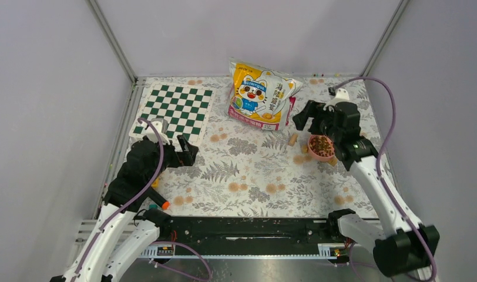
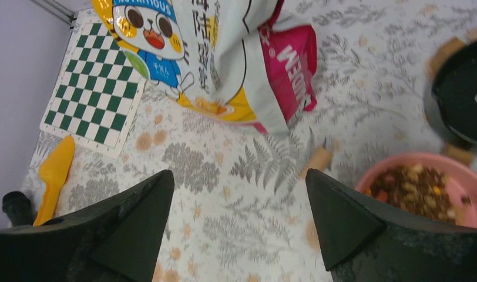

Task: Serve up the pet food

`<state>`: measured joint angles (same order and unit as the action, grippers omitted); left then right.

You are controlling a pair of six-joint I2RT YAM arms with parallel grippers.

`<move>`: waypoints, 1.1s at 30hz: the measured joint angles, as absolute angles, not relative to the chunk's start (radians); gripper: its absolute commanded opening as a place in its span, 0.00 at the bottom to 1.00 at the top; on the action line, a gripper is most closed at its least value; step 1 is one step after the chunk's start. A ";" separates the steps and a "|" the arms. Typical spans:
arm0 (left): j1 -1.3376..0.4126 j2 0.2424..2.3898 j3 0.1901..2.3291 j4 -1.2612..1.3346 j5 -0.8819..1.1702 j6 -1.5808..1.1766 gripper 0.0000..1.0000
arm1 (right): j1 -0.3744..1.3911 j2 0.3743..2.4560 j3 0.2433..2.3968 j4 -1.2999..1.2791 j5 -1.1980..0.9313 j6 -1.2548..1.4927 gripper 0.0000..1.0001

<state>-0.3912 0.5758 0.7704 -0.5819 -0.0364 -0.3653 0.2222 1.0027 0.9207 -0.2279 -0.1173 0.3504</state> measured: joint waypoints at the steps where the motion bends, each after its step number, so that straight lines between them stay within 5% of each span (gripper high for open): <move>1: -0.391 0.587 0.768 -0.574 -0.031 -0.366 0.99 | 0.222 1.052 0.921 -0.167 -0.126 0.344 0.92; 8: -0.391 0.693 0.768 -0.538 0.019 -0.368 0.99 | 0.222 1.400 1.007 0.112 -0.121 0.309 0.93; 17: -0.391 0.737 0.769 -0.495 0.064 -0.374 0.99 | 0.213 1.735 1.376 0.193 -0.265 0.248 0.91; 26: -0.391 0.641 0.697 -0.385 0.068 -0.385 0.97 | 0.175 1.853 1.427 0.262 -0.379 0.315 0.69; 29: -0.391 0.596 0.681 -0.377 0.063 -0.390 0.96 | 0.176 1.850 1.418 0.274 -0.386 0.318 0.50; 33: -0.391 0.575 0.679 -0.364 0.060 -0.393 0.90 | 0.185 1.829 1.377 0.275 -0.386 0.309 0.06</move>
<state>-0.3912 0.5755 0.6792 -0.3637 0.0597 -0.3927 0.1852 1.8290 1.3766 0.2752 -0.3859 0.3088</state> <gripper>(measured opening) 0.946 0.311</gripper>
